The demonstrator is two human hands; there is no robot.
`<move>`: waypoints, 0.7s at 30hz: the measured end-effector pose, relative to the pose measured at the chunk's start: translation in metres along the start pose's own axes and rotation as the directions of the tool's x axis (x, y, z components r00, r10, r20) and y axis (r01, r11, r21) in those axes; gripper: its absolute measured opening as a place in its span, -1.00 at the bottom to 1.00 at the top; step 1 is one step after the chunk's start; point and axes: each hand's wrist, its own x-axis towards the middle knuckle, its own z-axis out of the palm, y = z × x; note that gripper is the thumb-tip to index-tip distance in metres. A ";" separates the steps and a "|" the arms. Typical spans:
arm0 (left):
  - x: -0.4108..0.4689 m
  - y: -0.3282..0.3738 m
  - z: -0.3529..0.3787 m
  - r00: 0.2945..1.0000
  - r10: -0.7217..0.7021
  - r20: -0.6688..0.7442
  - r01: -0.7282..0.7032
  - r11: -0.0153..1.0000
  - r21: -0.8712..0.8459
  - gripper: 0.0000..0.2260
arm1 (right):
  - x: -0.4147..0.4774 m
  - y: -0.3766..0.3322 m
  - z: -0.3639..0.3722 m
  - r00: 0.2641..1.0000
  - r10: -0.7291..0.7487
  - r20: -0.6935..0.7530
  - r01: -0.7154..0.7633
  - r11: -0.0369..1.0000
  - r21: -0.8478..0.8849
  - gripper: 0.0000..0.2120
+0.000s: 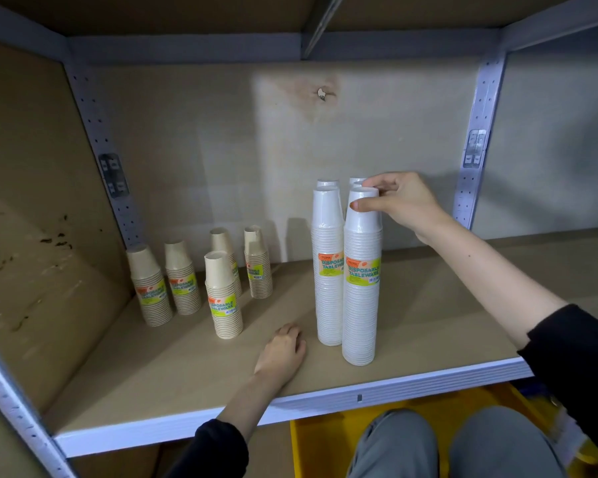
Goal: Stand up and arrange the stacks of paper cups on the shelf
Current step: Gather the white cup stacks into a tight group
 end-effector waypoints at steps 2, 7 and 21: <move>0.000 0.000 0.000 1.000 0.000 0.000 0.000 1.000 -0.002 -0.66 | 0.001 0.001 -0.003 1.000 -0.013 0.028 0.012 1.000 0.011 -0.59; 0.000 -0.001 0.000 1.000 -0.002 0.005 0.002 1.000 -0.009 -0.66 | 0.003 0.006 -0.005 0.994 -0.039 0.099 0.038 0.999 0.013 -0.60; -0.003 0.003 -0.003 1.000 -0.012 0.016 0.012 1.000 0.001 -0.66 | 0.005 0.000 -0.009 0.995 -0.046 0.085 0.053 0.995 -0.082 -0.58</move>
